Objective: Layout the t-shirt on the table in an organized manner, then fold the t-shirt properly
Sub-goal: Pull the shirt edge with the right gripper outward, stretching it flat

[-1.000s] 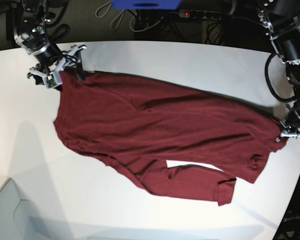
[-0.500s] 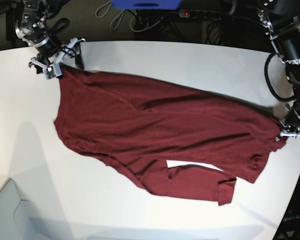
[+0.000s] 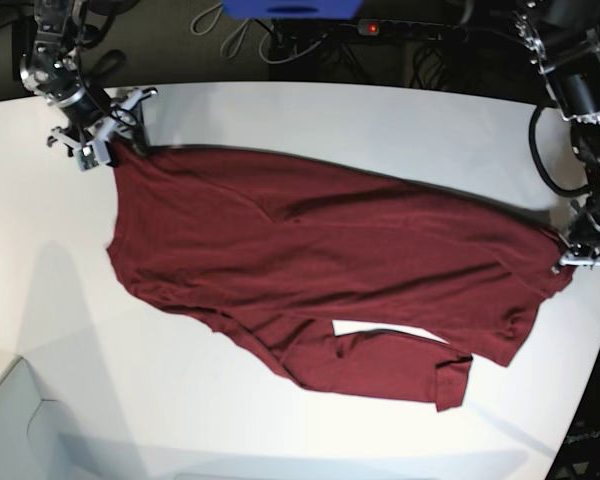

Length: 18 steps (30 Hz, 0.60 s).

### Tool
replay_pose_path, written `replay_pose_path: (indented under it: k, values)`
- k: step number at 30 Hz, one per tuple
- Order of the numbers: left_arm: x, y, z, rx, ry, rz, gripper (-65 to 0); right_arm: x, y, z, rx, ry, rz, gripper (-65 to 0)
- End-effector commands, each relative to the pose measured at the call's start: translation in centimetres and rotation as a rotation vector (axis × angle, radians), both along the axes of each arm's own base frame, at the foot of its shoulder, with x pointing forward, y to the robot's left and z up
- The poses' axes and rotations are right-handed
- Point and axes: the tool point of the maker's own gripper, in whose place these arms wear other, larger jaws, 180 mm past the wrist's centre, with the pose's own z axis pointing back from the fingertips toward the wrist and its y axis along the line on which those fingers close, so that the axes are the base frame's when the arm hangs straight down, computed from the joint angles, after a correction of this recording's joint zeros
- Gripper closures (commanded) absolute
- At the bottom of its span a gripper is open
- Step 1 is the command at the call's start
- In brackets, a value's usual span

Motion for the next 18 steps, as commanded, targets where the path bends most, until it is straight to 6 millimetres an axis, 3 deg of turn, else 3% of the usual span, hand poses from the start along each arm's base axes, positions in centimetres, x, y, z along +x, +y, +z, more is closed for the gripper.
replay_pose_path:
  k: [1,6,15,18]
  values:
    - [1.2,1.1,2.3,0.036,-0.062,0.005,-0.2,-0.3,-0.5,0.0,-0.021,0.014,0.003,-19.6]
    - [0.3,0.9,1.8,0.035,-0.047,-0.003,-0.2,-1.5,-1.5,-0.2,-0.055,0.041,0.019,0.0]
    - [-2.2,-1.0,1.6,0.036,0.031,-0.083,-0.2,-2.5,-3.5,-0.1,-0.107,0.067,0.038,0.0]
    - [-3.2,-1.8,1.8,0.044,0.056,-0.117,-0.2,-2.4,-5.3,0.7,-0.13,0.048,-0.014,0.0]
